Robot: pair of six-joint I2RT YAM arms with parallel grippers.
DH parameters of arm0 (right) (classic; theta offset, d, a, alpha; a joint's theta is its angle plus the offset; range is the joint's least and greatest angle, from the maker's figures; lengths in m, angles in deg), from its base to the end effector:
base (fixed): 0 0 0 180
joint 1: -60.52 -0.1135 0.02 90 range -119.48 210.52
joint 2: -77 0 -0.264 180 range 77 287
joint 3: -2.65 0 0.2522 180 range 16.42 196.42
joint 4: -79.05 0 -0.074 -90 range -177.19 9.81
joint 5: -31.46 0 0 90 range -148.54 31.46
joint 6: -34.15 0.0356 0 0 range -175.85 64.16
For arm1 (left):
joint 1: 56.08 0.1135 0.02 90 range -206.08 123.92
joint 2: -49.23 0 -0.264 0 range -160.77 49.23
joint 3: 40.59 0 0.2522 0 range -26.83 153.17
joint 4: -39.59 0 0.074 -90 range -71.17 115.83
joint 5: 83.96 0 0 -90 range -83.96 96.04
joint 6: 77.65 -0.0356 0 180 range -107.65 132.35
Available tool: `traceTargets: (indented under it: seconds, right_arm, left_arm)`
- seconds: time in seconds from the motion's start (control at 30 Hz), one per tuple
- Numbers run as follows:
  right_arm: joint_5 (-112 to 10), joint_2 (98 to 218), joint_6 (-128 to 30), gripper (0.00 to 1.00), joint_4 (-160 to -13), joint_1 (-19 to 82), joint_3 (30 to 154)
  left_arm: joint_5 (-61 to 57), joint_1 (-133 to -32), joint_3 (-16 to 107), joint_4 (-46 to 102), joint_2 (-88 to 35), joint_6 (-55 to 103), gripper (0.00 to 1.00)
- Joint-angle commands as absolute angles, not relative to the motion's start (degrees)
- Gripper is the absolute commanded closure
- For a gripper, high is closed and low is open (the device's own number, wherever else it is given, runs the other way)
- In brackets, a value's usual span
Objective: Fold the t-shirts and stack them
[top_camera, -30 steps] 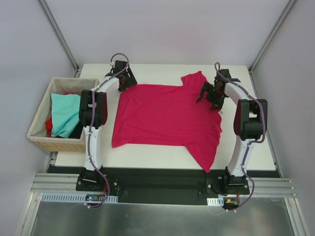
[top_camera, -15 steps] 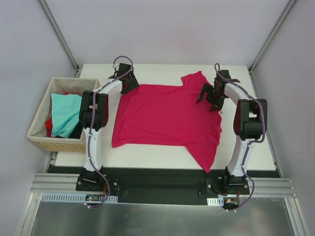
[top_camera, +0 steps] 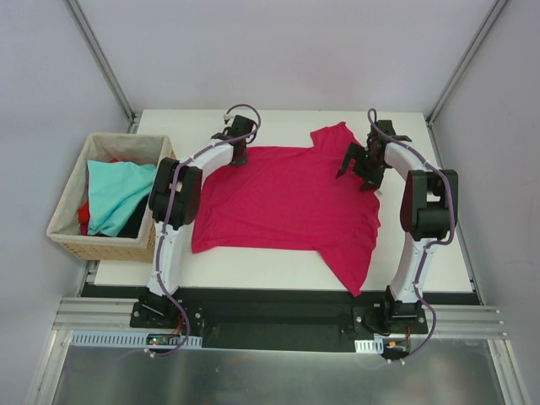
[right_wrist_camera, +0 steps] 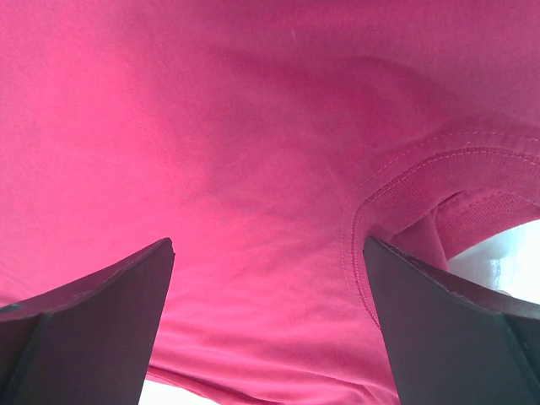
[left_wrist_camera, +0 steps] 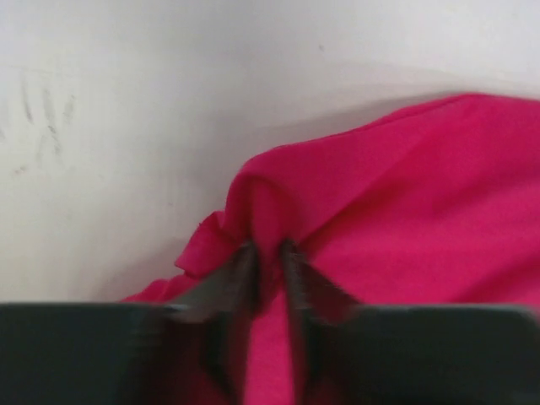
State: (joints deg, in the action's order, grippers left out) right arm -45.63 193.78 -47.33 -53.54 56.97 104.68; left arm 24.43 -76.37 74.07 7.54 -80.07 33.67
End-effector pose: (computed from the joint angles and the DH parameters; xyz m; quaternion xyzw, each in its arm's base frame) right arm 0.4323 0.0348 0.1889 0.0148 0.9647 0.1336 0.2262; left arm 0.4777 -0.1646 0.1756 -0.0672 0.9169 0.0094 0.3933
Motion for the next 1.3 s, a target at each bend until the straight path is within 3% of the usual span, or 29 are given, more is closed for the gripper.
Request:
traceTargets:
  seconds: [0.0,0.03,0.17,0.23,0.3,0.33,0.43,0.77,0.9,1.03,1.13,1.27]
  right_arm:
    - [-45.3,193.4,-46.6,0.01,-53.5,57.0,104.3]
    - [-45.2,193.5,-46.6,0.00,-53.5,56.9,104.3]
    - [-45.1,193.3,-46.6,0.00,-53.7,56.8,104.1]
    - [-45.1,193.3,-46.8,0.00,-53.7,56.7,104.0]
    - [-45.1,193.3,-46.8,0.00,-53.7,56.7,103.9]
    - [-45.1,193.2,-46.8,0.00,-53.7,56.7,103.9]
    - [-44.8,193.3,-46.8,0.00,-53.8,56.7,103.8]
    - [-44.7,193.1,-47.3,0.00,-53.6,56.7,103.4]
    - [-44.7,193.3,-47.5,0.00,-53.7,56.6,103.6]
    - [-44.7,193.2,-47.6,0.00,-53.6,56.7,103.3]
    - [-45.0,193.3,-47.6,0.00,-53.5,56.7,103.3]
    - [-44.7,193.8,-47.5,0.00,-53.5,56.6,103.6]
  left_arm:
    - [29.2,-78.8,73.2,5.0,-78.7,31.1,0.96]
    - [28.9,-79.2,73.2,4.9,-78.8,31.2,1.00]
    - [27.7,-80.8,72.0,4.7,-78.3,31.5,1.00]
    - [28.9,-81.9,71.0,4.7,-77.2,31.2,0.95]
    - [31.0,-82.7,70.2,4.7,-76.4,30.6,0.72]
    - [31.4,-83.0,69.9,4.6,-75.1,30.6,0.43]
    - [31.9,-81.7,69.8,4.6,-72.8,31.5,0.29]
    - [16.5,-72.6,72.4,4.5,-68.7,39.2,0.41]
    - [11.6,-70.8,72.9,4.5,-71.1,44.4,0.63]
    - [9.2,-70.6,74.1,4.5,-73.2,45.7,0.76]
    - [6.8,-70.6,73.7,4.6,-73.6,44.6,0.80]
    - [5.2,-70.6,73.8,4.6,-76.2,43.5,0.78]
